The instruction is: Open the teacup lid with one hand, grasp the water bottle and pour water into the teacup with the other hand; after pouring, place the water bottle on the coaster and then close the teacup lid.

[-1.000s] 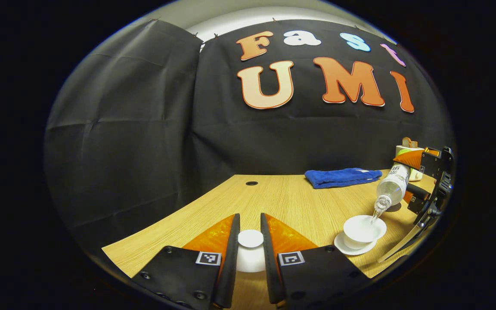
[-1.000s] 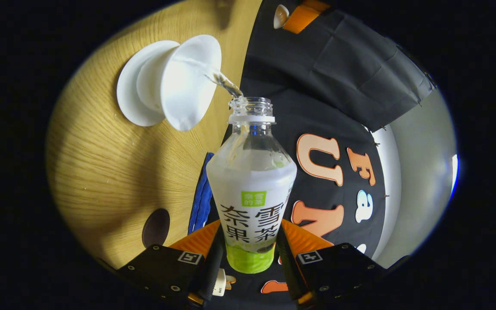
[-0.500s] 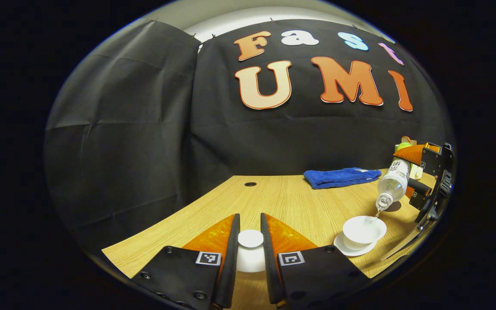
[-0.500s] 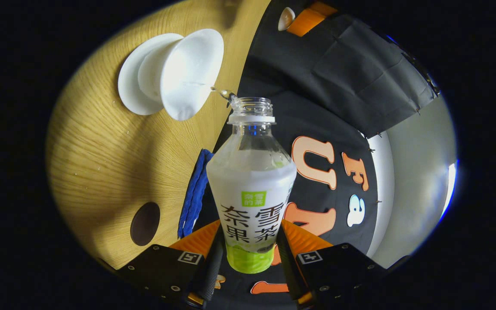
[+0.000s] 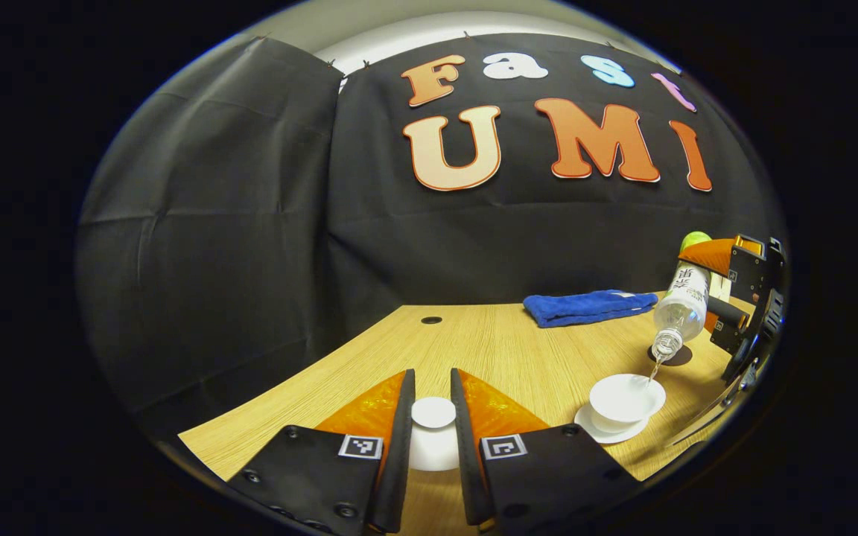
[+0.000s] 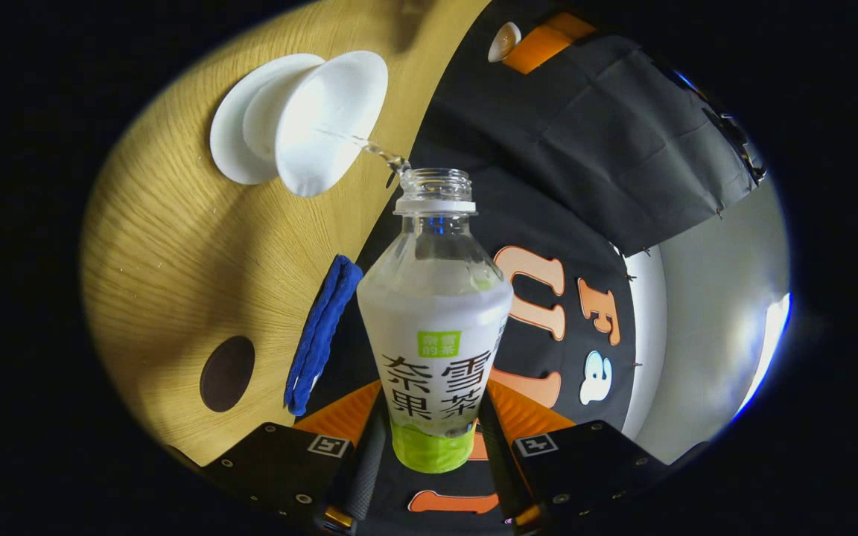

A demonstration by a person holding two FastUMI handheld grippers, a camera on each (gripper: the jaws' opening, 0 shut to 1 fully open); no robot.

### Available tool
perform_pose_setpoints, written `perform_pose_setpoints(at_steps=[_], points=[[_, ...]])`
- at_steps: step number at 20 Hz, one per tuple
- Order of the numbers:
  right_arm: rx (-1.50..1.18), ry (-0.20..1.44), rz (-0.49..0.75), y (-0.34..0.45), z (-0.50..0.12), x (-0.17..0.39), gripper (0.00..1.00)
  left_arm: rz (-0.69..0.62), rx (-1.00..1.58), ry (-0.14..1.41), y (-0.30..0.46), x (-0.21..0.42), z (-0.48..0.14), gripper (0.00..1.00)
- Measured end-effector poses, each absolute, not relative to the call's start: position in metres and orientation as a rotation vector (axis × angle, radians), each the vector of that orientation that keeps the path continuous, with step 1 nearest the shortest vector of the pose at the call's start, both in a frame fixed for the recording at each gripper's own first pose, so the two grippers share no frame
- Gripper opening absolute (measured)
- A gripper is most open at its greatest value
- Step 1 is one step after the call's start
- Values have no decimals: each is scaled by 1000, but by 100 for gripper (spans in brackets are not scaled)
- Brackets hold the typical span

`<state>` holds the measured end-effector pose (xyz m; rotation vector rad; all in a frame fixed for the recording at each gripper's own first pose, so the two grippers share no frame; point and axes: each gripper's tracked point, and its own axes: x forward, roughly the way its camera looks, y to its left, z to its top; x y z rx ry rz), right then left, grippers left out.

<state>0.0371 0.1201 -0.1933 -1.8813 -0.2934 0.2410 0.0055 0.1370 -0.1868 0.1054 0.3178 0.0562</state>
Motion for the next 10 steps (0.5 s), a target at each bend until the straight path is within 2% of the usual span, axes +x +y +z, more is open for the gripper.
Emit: perform_pose_setpoints(at_steps=[5, 6, 9, 10], points=[[-1914, -322, 233, 122, -187, 41, 66, 50, 112, 310, 133, 5, -181, 34], [-1920, -329, 228, 122, -185, 41, 66, 49, 114, 307, 134, 3, -180, 31], [-1929, -352, 214, 123, -183, 41, 66, 45, 113, 304, 132, 3, -178, 34], [-1937, -364, 210, 124, -179, 41, 66, 46, 112, 305, 132, 2, -178, 31]])
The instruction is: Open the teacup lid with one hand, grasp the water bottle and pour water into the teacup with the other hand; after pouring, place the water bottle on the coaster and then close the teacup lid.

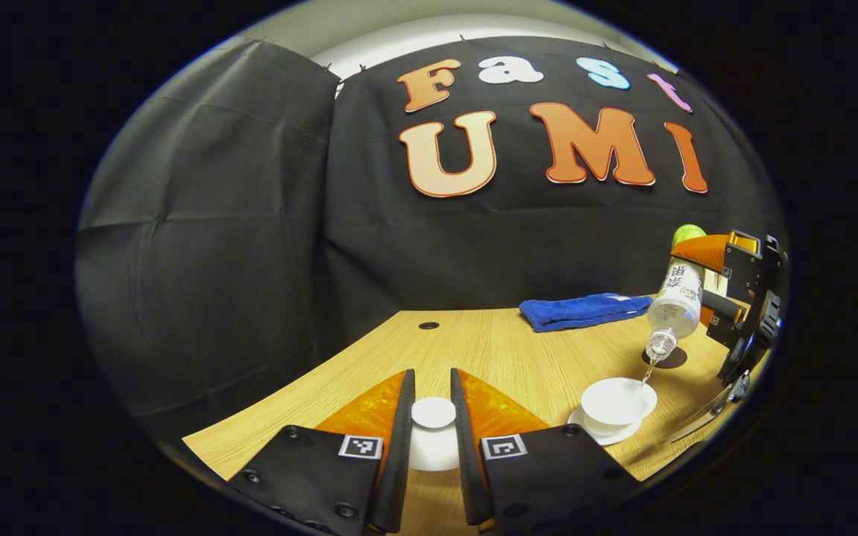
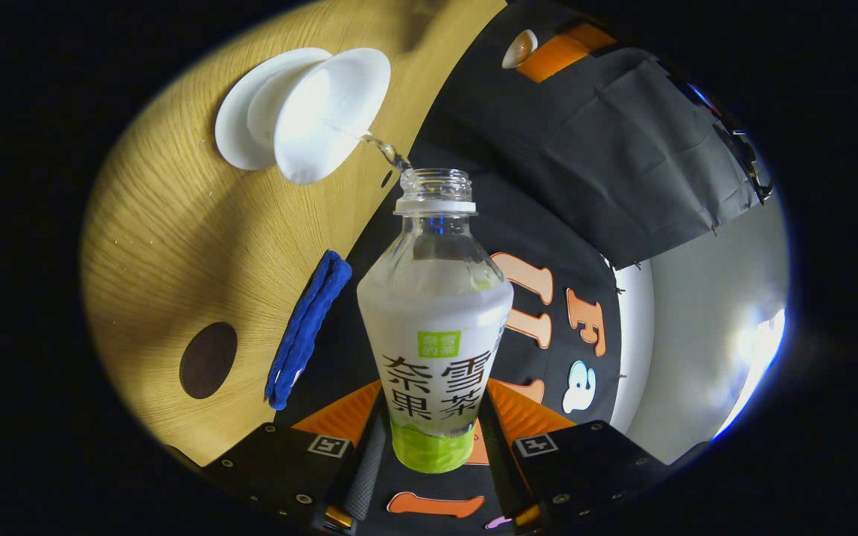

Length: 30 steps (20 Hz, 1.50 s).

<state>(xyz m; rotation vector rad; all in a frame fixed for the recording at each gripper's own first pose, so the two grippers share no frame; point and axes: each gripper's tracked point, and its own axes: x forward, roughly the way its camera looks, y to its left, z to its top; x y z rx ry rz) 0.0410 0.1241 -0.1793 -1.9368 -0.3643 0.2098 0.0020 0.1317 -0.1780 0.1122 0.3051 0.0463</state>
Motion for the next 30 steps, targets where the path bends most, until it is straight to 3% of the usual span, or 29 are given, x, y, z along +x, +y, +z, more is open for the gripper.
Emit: perform_pose_setpoints(at_steps=[11, 16, 17, 21, 30], points=[[-2020, -403, 214, 129, -174, 42, 63, 44, 121, 296, 128, -7, -170, 34], [-2017, -402, 217, 131, -175, 40, 69, 40, 116, 291, 126, -10, -168, 34], [-2011, -407, 221, 133, -176, 39, 63, 39, 110, 288, 126, -12, -168, 34], [-1956, -379, 246, 136, -189, 32, 65, 37, 117, 295, 122, -16, -169, 34], [-1492, -137, 326, 126, -201, 28, 66, 26, 83, 284, 108, -16, -163, 34]])
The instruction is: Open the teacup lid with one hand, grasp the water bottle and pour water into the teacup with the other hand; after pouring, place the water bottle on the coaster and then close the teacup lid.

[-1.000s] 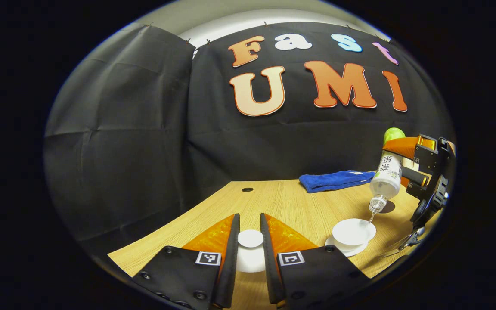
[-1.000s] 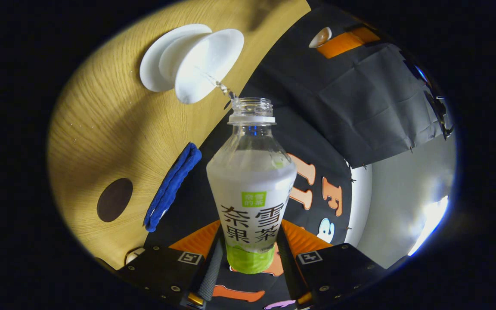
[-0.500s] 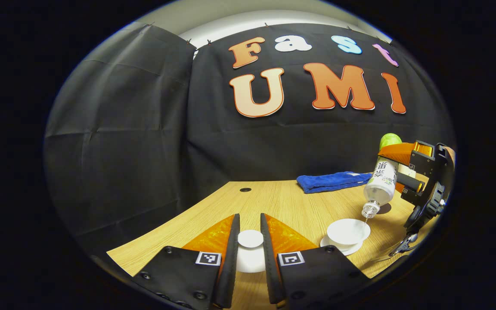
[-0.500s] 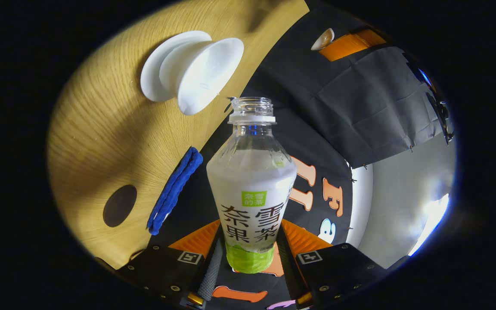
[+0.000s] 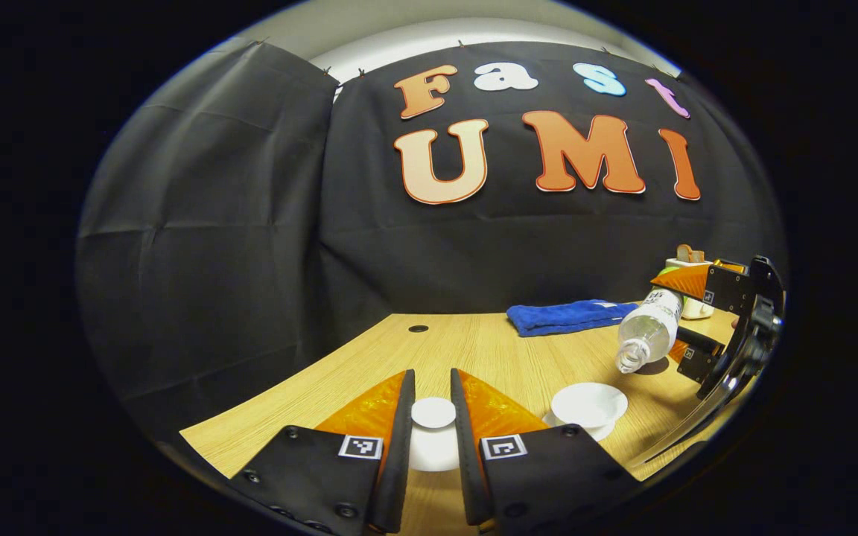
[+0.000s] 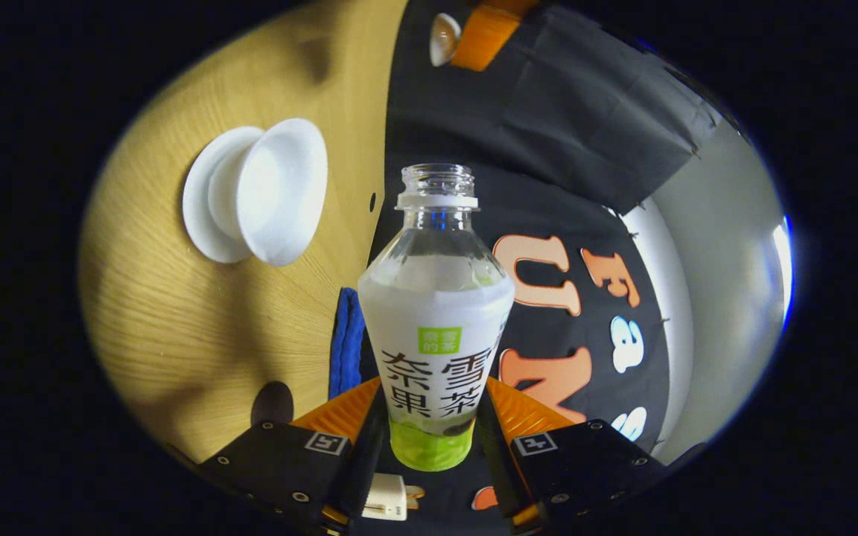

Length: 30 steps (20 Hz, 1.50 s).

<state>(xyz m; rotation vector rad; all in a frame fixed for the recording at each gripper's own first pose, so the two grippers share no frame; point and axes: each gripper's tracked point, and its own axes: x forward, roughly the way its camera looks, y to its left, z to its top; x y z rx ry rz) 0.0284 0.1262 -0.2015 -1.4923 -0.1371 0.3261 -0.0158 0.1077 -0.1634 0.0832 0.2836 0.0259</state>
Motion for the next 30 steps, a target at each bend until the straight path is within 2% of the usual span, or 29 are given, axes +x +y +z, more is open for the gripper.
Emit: perform_pose_setpoints(at_steps=[6, 11, 14, 17, 21, 22, 25, 30], points=[[-1111, 73, 333, 103, -201, 40, 66, 13, 77, 267, 100, -18, -157, 34], [-791, 169, 323, 86, -183, 53, 66, 14, 68, 261, 97, -20, -153, 34], [-660, 184, 243, 59, -167, 66, 66, 7, 64, 251, 91, -20, -150, 34], [-507, 225, 234, 46, -170, 70, 66, -6, 59, 231, 82, -18, -143, 31], [-329, 282, 209, 27, -177, 74, 67, -36, 25, 199, 61, -12, -135, 34], [-275, 294, 213, 26, -178, 76, 66, -42, 16, 192, 56, -11, -133, 31], [-134, 328, 214, 20, -184, 83, 67, -57, 2, 169, 44, -4, -127, 34], [34, 433, 297, 22, -208, 86, 66, -81, -13, 173, 24, 5, -128, 34]])
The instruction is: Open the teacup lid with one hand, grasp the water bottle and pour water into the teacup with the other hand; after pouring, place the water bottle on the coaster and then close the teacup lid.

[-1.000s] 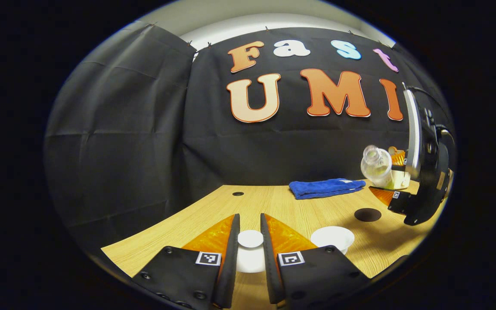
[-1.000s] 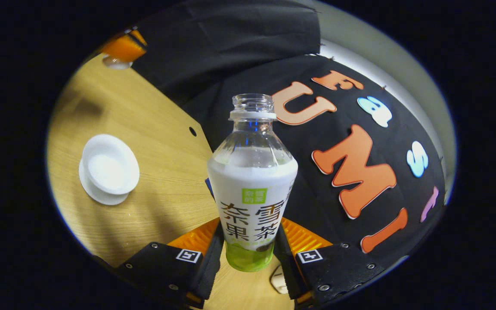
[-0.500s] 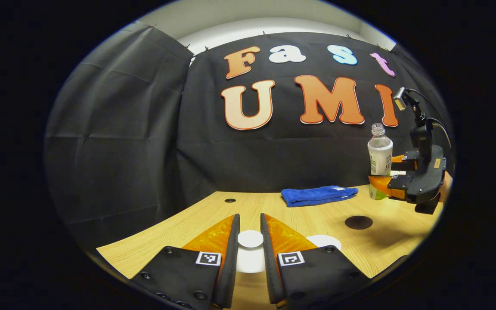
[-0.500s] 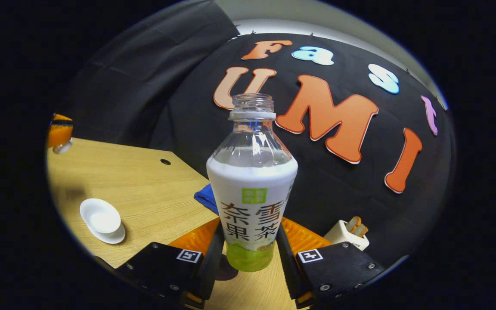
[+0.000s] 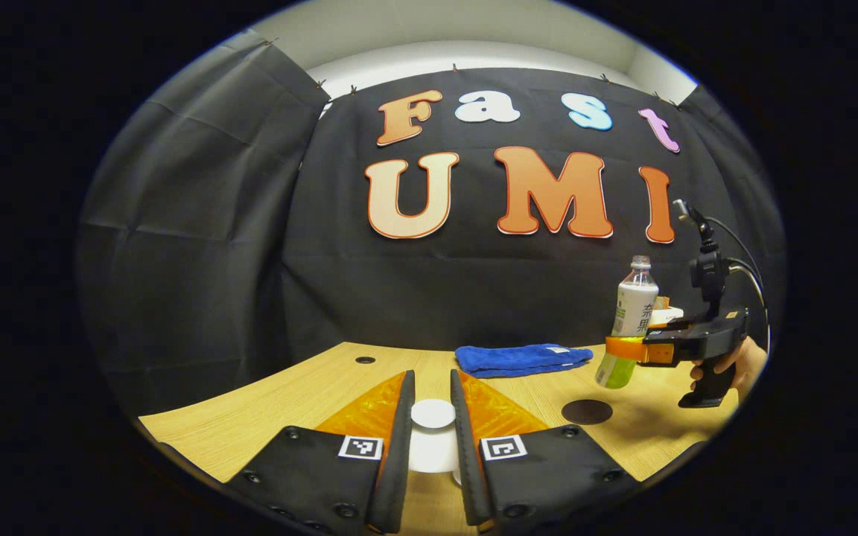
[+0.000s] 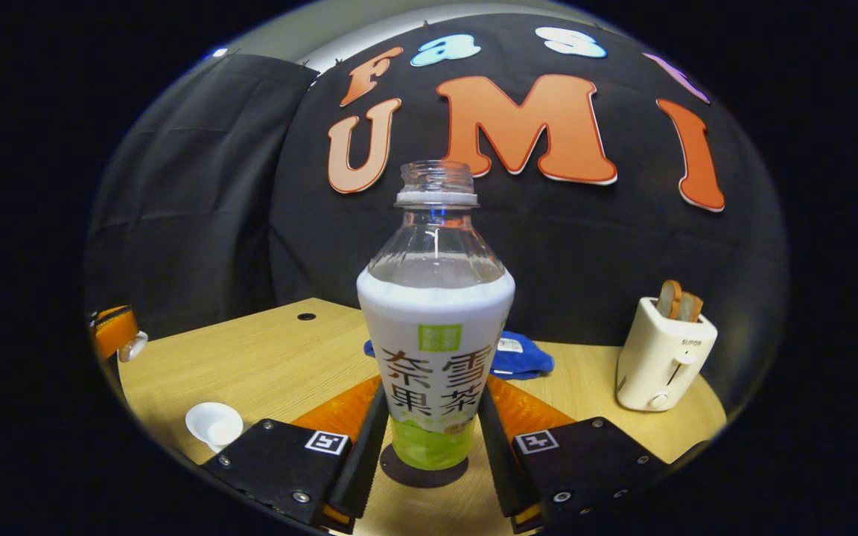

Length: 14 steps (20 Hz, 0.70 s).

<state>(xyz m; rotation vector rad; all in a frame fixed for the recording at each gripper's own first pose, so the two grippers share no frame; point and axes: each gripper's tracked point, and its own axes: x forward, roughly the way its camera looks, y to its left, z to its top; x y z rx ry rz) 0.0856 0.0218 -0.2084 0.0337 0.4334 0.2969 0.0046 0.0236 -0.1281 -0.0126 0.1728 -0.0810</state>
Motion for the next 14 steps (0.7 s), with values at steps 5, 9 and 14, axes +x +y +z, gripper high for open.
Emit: perform_pose_setpoints(at_steps=[5, 9, 14], points=[[61, 500, 290, 27, -244, 92, 67, -97, -18, 204, 10, 9, -138, 31], [60, 534, 312, 33, -258, 89, 67, -105, -17, 225, 4, 12, -146, 31], [52, 561, 308, 36, -272, 88, 67, -121, -6, 238, -3, 15, -152, 34]])
